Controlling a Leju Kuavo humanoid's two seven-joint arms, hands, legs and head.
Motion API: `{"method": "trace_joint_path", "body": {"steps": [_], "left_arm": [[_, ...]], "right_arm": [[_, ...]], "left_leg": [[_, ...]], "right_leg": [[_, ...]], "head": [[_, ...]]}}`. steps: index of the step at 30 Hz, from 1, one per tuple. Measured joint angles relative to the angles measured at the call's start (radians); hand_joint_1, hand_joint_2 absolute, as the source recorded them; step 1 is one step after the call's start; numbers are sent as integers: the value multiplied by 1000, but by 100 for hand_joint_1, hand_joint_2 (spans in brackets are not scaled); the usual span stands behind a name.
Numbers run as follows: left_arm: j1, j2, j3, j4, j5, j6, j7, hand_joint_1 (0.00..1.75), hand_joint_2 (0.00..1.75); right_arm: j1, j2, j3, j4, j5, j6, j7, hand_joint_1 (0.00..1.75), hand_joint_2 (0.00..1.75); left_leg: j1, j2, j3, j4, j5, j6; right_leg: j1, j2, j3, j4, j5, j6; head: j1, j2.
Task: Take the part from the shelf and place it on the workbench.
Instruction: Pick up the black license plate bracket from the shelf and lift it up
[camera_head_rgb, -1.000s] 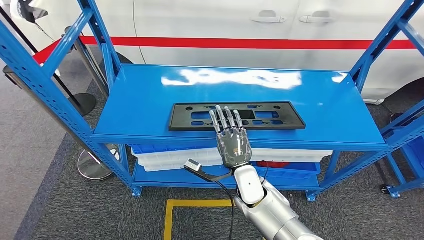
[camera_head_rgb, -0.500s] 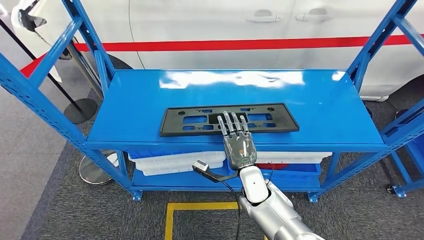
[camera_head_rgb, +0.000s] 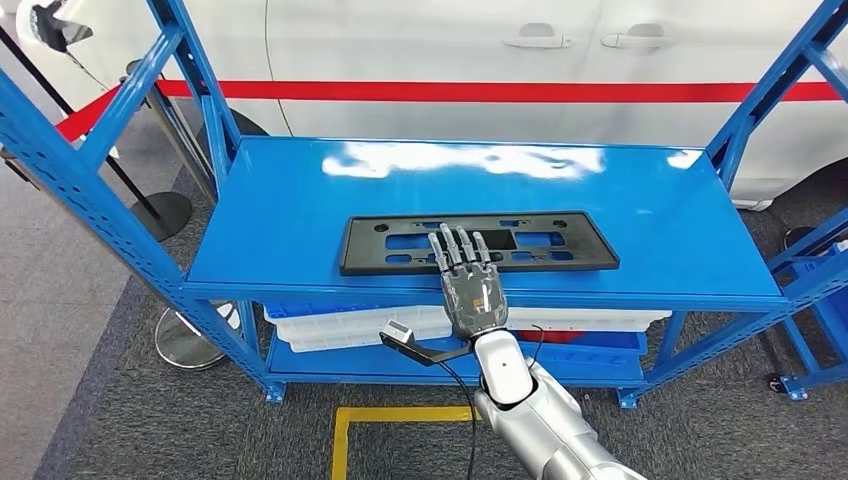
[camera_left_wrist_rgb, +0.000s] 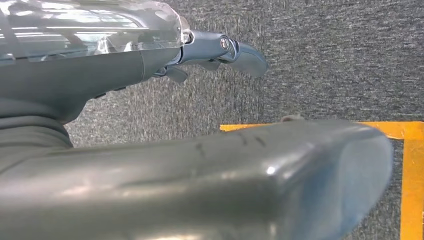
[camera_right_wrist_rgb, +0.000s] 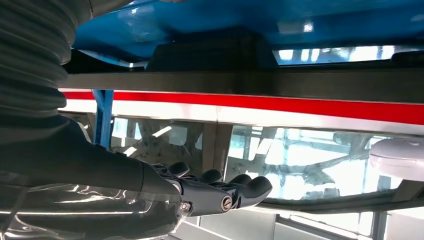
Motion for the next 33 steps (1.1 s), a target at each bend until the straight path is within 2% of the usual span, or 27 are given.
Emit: {"method": "trace_joint_path", "body": {"steps": [1, 2, 3, 4, 6, 7, 8, 9, 10, 12, 14, 16, 17, 18, 19, 21, 22, 23, 24, 26, 28, 29, 31, 32, 33], "left_arm": [[0, 0, 1, 0, 1, 1, 0, 0, 0], [1, 0, 2, 0, 1, 2, 0, 0, 0], [1, 0, 3, 0, 2, 3, 0, 0, 0], [2, 0, 4, 0, 2, 3, 0, 0, 0], [2, -1, 5, 0, 2, 4, 0, 0, 0], [1, -1, 5, 0, 2, 3, 0, 0, 0], [1, -2, 5, 0, 2, 3, 0, 0, 0], [1, -2, 5, 0, 2, 3, 0, 0, 0], [1, -2, 5, 0, 2, 3, 0, 0, 0], [2, -2, 6, 0, 2, 3, 0, 0, 0], [1, -2, 6, 0, 2, 3, 0, 0, 0], [2, -2, 6, 0, 2, 3, 0, 0, 0], [3, -2, 6, 0, 2, 3, 0, 0, 0], [4, -2, 6, 0, 2, 3, 0, 0, 0], [4, -2, 6, 0, 2, 3, 0, 0, 0], [4, -1, 6, 0, 2, 3, 0, 0, 0], [3, -1, 6, 0, 2, 3, 0, 0, 0], [2, -1, 6, 0, 2, 3, 0, 0, 0], [2, -1, 6, 0, 2, 4, 0, 0, 0], [2, -1, 6, 0, 3, 6, 1, 0, 0], [2, -2, 7, 0, 5, 9, 1, 0, 0], [1, -2, 7, 0, 5, 10, 1, 0, 0], [0, -2, 7, 0, 6, 11, 2, 0, 0], [0, -2, 7, 0, 7, 12, 2, 0, 0], [1, -2, 7, 0, 7, 12, 2, 0, 0]], "right_arm": [[1, 1, -5, 2, 0, 0, -8, 0, 175], [2, 2, -11, 4, 0, 0, -17, 0, 175], [4, 3, -18, 5, 0, 0, -26, 0, 175], [4, 6, -25, 5, 0, 0, -34, 0, 175], [2, 13, -39, 4, 0, 0, -47, 0, 175], [-1, 16, -45, 4, 0, 0, -52, 0, 175], [-2, 19, -50, 4, 0, -1, -57, 0, 175], [-3, 22, -56, 4, 0, -1, -60, 0, 175], [-3, 24, -61, 4, 0, -1, -63, 0, 175], [-2, 29, -71, 0, 0, -1, -71, 0, 175], [-1, 36, -82, -5, 0, -1, -82, 0, 175], [3, 41, -92, -8, 0, -2, -90, 0, 175], [7, 42, -95, -8, 0, -2, -92, 0, 175], [11, 42, -98, -8, 0, -2, -94, 0, 175], [14, 43, -100, -8, 0, -2, -94, 0, 175], [14, 46, -104, -9, 0, -2, -97, 0, 175], [13, 48, -107, -8, 0, -2, -99, 0, 175], [11, 50, -109, -8, 0, -2, -101, 0, 175], [9, 52, -111, -6, 0, -2, -103, 0, 175], [6, 57, -115, 0, 0, -2, -107, 0, 175], [-1, 62, -116, 7, 0, -2, -108, 0, 175], [-6, 65, -116, 12, 0, -1, -108, 0, 175], [-12, 68, -116, 23, 0, -1, -109, 0, 175], [-14, 68, -116, 30, 0, 0, -109, 0, 175], [-14, 69, -116, 35, 0, 0, -109, 0, 175]], "left_leg": [[-1, 0, 0, 0, -1, 2], [-1, 0, 1, 0, -1, 3], [-2, -1, 2, 0, -2, 3], [-2, -2, 3, 1, -3, 2], [-3, -3, 9, 1, -6, -2], [-5, -3, 10, 2, -9, -5], [-6, -3, 10, 2, -10, -10], [-7, -3, 9, 1, -11, -15], [-8, -3, 9, -1, -11, -21], [-7, -2, 9, 3, -18, -32], [-5, 0, -16, 64, -57, -41], [-4, 0, -76, 192, -117, -49], [-4, 0, -104, 248, -135, -51], [-3, 0, -119, 274, -135, -53], [-2, 1, -114, 260, -116, -54], [-1, 1, -61, 140, -46, -52], [-2, 2, -31, 76, -22, -48], [-3, 2, -11, 32, -9, -42], [-5, 1, -2, 11, -7, -36], [-7, -1, -2, 8, -6, -23], [-4, 0, -1, 1, 0, -10], [-2, 1, 0, -2, 3, -5], [-2, 2, 0, -3, 4, 1], [-3, 2, -1, -3, 4, 2], [-3, 1, 0, -3, 4, 2]], "right_leg": [[0, 0, -33, 66, -26, 2], [0, 0, -58, 113, -37, 2], [0, 0, -67, 126, -28, 2], [0, 0, -58, 99, -2, -1], [2, 0, 0, -31, 69, -10], [4, 0, 28, -93, 91, -15], [7, 1, 46, -133, 102, -19], [10, 1, 53, -149, 101, -21], [12, 2, 54, -153, 100, -23], [7, 2, 58, -161, 104, -31], [1, 0, 65, -172, 107, -43], [3, -2, 67, -172, 106, -49], [4, -3, 67, -172, 105, -49], [4, -3, 67, -171, 105, -50], [4, -3, 68, -169, 104, -49], [4, -1, 69, -163, 99, -45], [6, 0, 67, -158, 96, -41], [7, 1, 65, -154, 94, -36], [9, 2, 63, -151, 93, -31], [10, 2, 61, -151, 95, -21], [8, 2, 52, -129, 78, -11], [6, 1, 34, -91, 54, -6], [4, 0, -24, 34, -9, 2], [3, 0, -53, 95, -31, 4], [2, 0, -70, 127, -34, 5]], "head": [[0, 0], [0, 0], [0, 0], [0, 0], [0, 0], [0, 0], [0, 0], [0, 0], [0, 0], [0, 0], [-1, 0], [-1, 0], [-1, 0], [-1, 0], [-1, 0], [-1, 0], [-1, 0], [-1, 0], [-1, 0], [-1, 0], [0, 0], [0, 0], [0, 0], [0, 0], [0, 0]]}}
